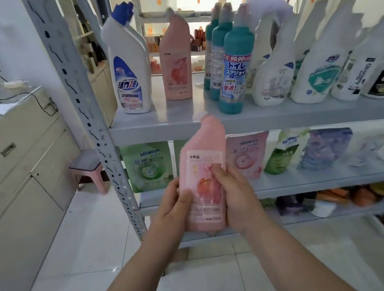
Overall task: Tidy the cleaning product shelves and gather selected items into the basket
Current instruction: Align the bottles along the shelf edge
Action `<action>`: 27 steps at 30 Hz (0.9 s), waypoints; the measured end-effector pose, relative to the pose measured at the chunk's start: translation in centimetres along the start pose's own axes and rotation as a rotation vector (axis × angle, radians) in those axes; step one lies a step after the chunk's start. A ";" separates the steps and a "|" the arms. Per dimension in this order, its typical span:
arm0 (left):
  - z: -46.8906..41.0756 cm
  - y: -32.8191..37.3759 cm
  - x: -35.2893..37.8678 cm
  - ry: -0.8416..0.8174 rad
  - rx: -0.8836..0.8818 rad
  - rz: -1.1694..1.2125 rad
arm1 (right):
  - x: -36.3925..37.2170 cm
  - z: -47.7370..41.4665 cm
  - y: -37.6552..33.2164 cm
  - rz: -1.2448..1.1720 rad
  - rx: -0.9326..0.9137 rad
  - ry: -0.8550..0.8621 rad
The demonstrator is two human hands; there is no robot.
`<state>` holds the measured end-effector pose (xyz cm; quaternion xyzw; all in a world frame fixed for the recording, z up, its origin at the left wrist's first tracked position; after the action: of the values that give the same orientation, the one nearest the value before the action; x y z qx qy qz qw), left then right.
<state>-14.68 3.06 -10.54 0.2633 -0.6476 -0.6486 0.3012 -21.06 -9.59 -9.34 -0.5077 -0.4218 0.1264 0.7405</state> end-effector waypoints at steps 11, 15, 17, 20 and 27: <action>4.3 -7.9 9.5 0.051 -0.620 0.404 | -8.1 2.0 2.3 0.053 0.282 -0.206; 5.1 -9.1 14.9 -0.138 -0.712 0.537 | -11.9 1.6 1.5 0.185 0.295 -0.150; 5.2 -9.5 15.9 -0.164 -0.683 0.482 | -13.5 1.1 0.8 0.205 0.276 -0.124; 5.2 -10.0 15.9 -0.080 -0.596 0.394 | -15.6 0.4 0.3 0.131 0.266 -0.176; 5.9 -8.8 17.3 -0.085 -0.365 -0.042 | -17.9 1.1 -0.8 0.061 0.235 -0.525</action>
<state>-31.23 -5.77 -18.38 0.1901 -0.5256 -0.7720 0.3026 -33.02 -20.32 -17.37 -0.3809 -0.5661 0.3236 0.6555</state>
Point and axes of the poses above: each hand's wrist, its own z-axis away from the middle knuckle, its own x-axis out of the palm, y = z × x, the point moved 8 cm from there along -z, towards the middle knuckle, and after that the axes turned 3 degrees about y, right-handed, at the moved point
